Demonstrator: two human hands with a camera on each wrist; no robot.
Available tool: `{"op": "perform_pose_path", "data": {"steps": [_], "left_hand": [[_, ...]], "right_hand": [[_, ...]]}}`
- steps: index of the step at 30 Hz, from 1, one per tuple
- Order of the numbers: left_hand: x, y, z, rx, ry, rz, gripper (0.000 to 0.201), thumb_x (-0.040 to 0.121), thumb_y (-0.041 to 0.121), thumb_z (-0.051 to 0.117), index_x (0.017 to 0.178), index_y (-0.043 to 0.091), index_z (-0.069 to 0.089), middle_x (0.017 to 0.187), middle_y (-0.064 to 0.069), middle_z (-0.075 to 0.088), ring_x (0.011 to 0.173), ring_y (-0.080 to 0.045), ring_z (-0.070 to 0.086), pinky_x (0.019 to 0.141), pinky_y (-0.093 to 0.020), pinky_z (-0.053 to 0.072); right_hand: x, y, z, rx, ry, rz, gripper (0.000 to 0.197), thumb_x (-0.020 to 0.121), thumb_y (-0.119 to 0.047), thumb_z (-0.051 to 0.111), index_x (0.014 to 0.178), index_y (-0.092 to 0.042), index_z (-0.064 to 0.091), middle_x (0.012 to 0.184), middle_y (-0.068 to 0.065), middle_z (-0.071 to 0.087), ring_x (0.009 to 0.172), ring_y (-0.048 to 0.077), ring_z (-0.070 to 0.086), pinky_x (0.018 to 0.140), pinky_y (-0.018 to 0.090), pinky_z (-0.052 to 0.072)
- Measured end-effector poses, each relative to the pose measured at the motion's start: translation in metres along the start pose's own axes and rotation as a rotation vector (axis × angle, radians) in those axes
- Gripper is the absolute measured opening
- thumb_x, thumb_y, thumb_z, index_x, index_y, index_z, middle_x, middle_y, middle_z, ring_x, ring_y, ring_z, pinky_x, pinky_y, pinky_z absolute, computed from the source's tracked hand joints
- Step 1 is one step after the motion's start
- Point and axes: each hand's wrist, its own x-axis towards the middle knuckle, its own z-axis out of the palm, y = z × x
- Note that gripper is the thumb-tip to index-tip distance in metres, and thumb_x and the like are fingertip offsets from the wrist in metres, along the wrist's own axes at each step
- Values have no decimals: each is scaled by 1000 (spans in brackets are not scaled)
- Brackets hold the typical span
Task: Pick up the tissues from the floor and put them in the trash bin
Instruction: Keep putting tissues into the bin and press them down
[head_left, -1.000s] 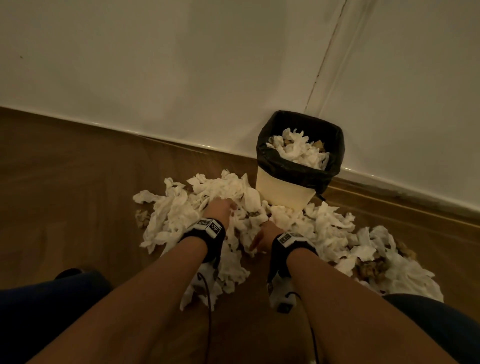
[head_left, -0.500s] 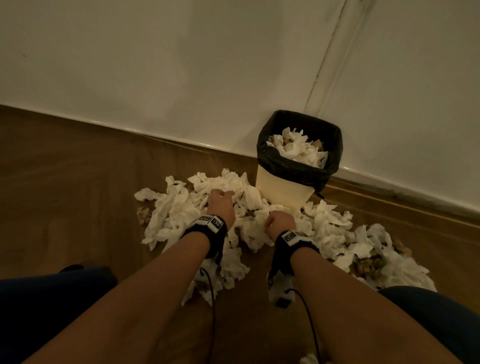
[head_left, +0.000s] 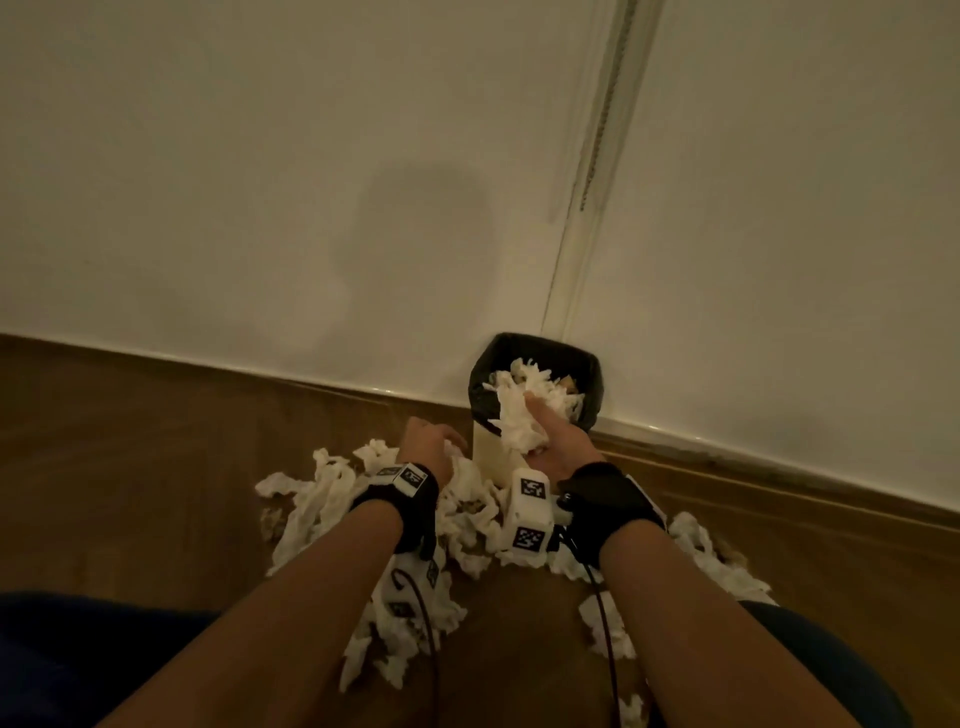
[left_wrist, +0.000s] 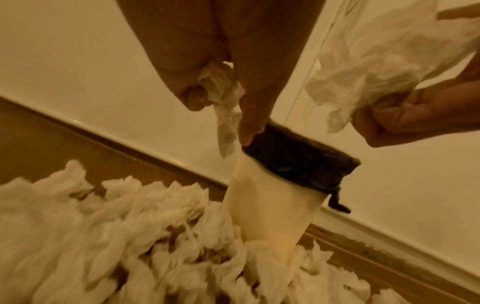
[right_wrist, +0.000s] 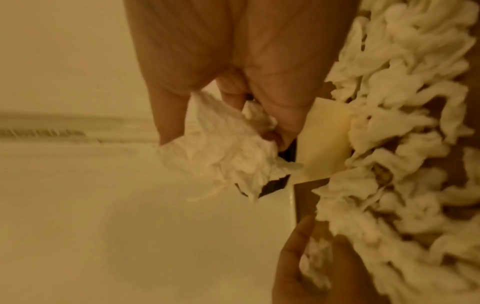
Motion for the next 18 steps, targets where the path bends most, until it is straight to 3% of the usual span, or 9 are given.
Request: {"op": "perform_pose_path", "data": {"steps": [1, 2, 4, 6, 8, 11, 15, 16, 18], "left_hand": [[-2, 8, -9, -31, 19, 25, 33, 88, 0, 49, 106, 20, 68, 125, -10, 53, 118, -24, 48, 98, -22, 37], [-5, 16, -17, -77, 36, 46, 33, 88, -3, 47, 104, 16, 70, 120, -10, 60, 113, -23, 53, 92, -17, 38], [-11, 29, -31, -190, 65, 63, 30, 89, -3, 45, 102, 7, 70, 112, -11, 66, 106, -23, 59, 80, -12, 38], [-17, 37, -40, -325, 87, 60, 29, 90, -4, 43, 102, 6, 67, 108, -16, 65, 101, -30, 61, 82, -20, 46], [-23, 43, -48, -466, 82, 48, 26, 90, -3, 42, 102, 11, 60, 100, -18, 63, 87, -31, 62, 70, -34, 56], [-32, 51, -58, -605, 73, -8, 26, 93, 1, 36, 101, 17, 55, 85, -12, 58, 64, -24, 60, 44, -26, 51], [-36, 62, -62, -442, 173, 43, 19, 95, 10, 37, 105, 8, 54, 93, -13, 58, 82, -29, 56, 64, -28, 42], [-37, 64, -62, -451, 178, 50, 19, 96, 10, 35, 103, 7, 53, 94, -15, 57, 83, -29, 54, 67, -28, 39], [-38, 69, -61, -471, 174, 59, 17, 98, 14, 33, 94, 9, 49, 91, -13, 52, 81, -25, 47, 69, -29, 35]], "right_hand": [[-7, -8, 1, -39, -11, 9, 49, 92, -16, 57, 137, -5, 40, 141, 16, 44, 129, 31, 45, 60, 16, 55], [-13, -16, 1, -137, -10, 13, 50, 93, -12, 54, 139, -5, 37, 144, 17, 40, 131, 31, 42, 62, 15, 54], [-14, -33, -1, -379, 158, 17, 52, 96, -16, 48, 145, -13, 31, 150, 15, 30, 137, 31, 32, 97, 21, 43], [-26, -39, -2, -688, 247, -196, 50, 98, -26, 43, 146, -21, 29, 153, 9, 28, 140, 27, 27, 111, 28, 23], [-34, -39, -1, -742, 184, -300, 49, 99, -30, 39, 146, -19, 29, 151, 7, 34, 138, 26, 31, 110, 28, 25], [-35, -58, -15, -413, 23, -247, 49, 96, -14, 49, 142, -8, 35, 144, 11, 42, 131, 26, 41, 91, 12, 39], [-39, -71, -23, 231, -38, -81, 42, 94, 9, 40, 136, 2, 41, 137, 20, 45, 106, 31, 53, 55, 21, 57], [-39, -75, -22, 255, -12, -57, 42, 95, 9, 39, 136, 2, 40, 140, 21, 43, 102, 28, 54, 56, 21, 57], [-41, -77, -20, 425, 89, 90, 42, 98, -2, 41, 139, -1, 37, 145, 18, 39, 106, 27, 54, 80, 21, 52]]}}
